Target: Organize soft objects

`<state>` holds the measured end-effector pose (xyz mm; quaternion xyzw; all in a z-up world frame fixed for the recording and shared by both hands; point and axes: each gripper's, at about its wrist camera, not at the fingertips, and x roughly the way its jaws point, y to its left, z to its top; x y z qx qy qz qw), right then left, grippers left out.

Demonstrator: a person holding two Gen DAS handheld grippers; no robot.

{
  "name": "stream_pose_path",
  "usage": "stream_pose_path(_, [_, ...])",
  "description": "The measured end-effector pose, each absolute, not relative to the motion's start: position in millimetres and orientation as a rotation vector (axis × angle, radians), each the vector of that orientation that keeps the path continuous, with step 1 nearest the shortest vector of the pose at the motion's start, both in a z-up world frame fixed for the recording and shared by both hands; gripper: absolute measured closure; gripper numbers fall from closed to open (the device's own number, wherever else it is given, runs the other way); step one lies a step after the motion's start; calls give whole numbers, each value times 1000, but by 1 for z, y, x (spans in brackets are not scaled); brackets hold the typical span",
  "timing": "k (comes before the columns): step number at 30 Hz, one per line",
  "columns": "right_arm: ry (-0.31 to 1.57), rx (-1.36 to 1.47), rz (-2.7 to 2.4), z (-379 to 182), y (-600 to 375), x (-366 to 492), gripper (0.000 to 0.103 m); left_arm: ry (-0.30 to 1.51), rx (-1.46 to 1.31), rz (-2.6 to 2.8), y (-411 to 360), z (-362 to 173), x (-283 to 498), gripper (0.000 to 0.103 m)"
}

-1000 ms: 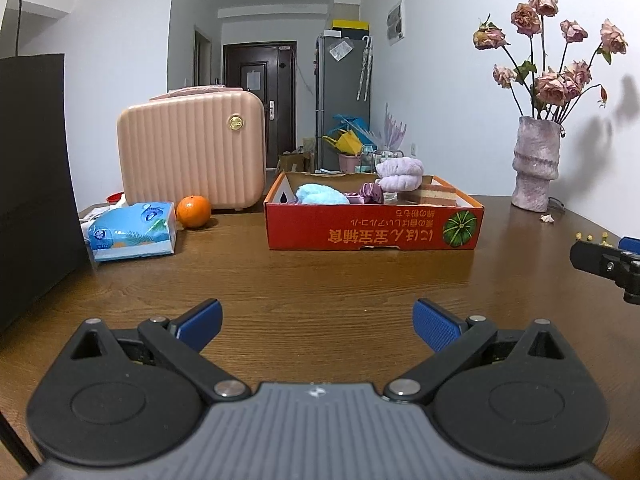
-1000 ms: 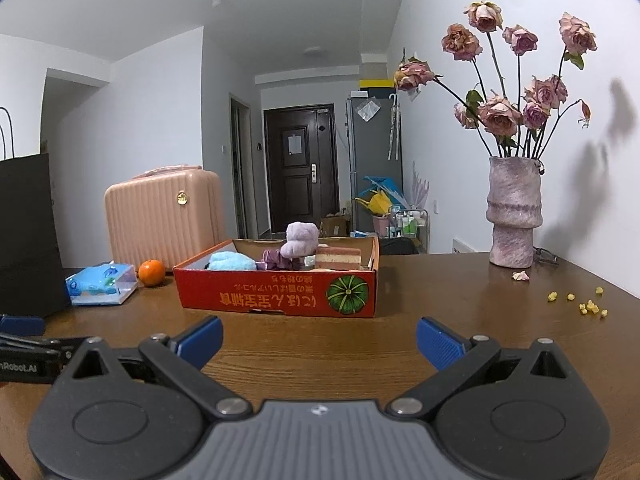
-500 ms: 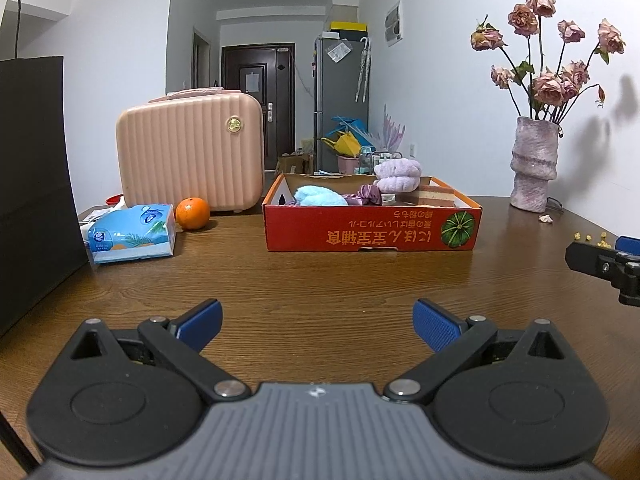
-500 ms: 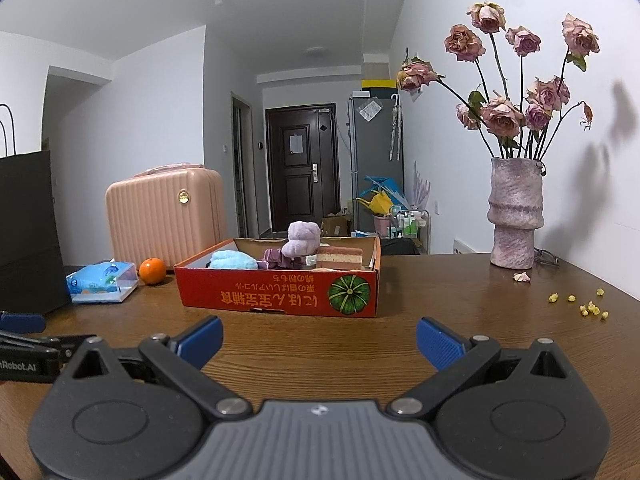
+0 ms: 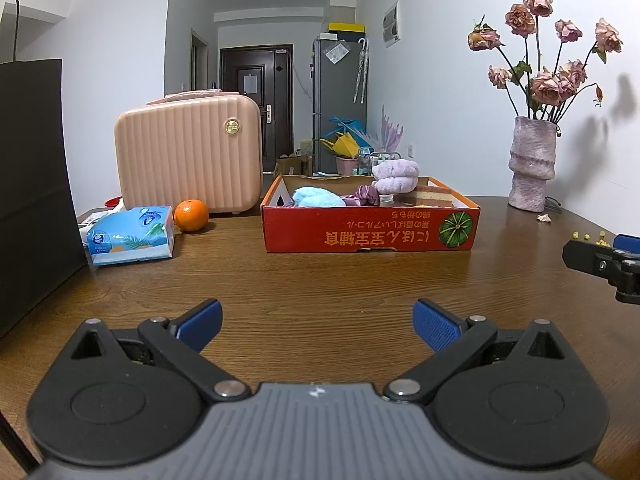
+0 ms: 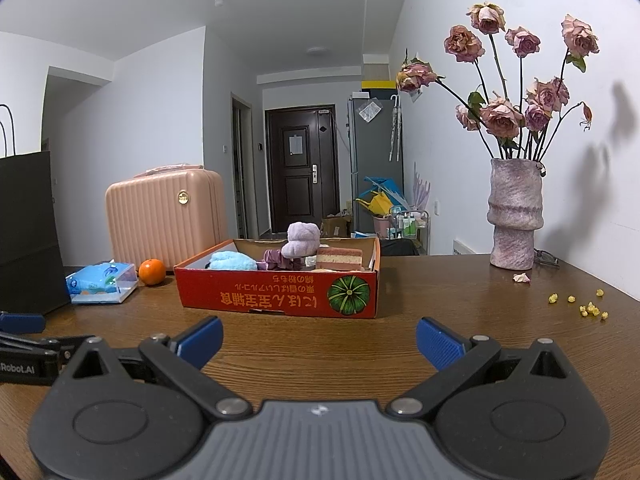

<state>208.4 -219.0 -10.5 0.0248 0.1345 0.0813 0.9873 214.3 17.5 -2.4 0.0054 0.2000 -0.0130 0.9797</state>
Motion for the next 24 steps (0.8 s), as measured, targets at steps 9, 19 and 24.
stream_pose_path(9, [268, 49, 162, -11, -220, 209, 0, 401, 14, -30, 18, -2, 213, 0])
stream_pose_path(19, [267, 48, 163, -11, -220, 209, 0, 396, 22, -33, 18, -2, 213, 0])
stream_pose_path(24, [267, 48, 162, -11, -219, 209, 0, 394, 27, -38, 17, -2, 213, 0])
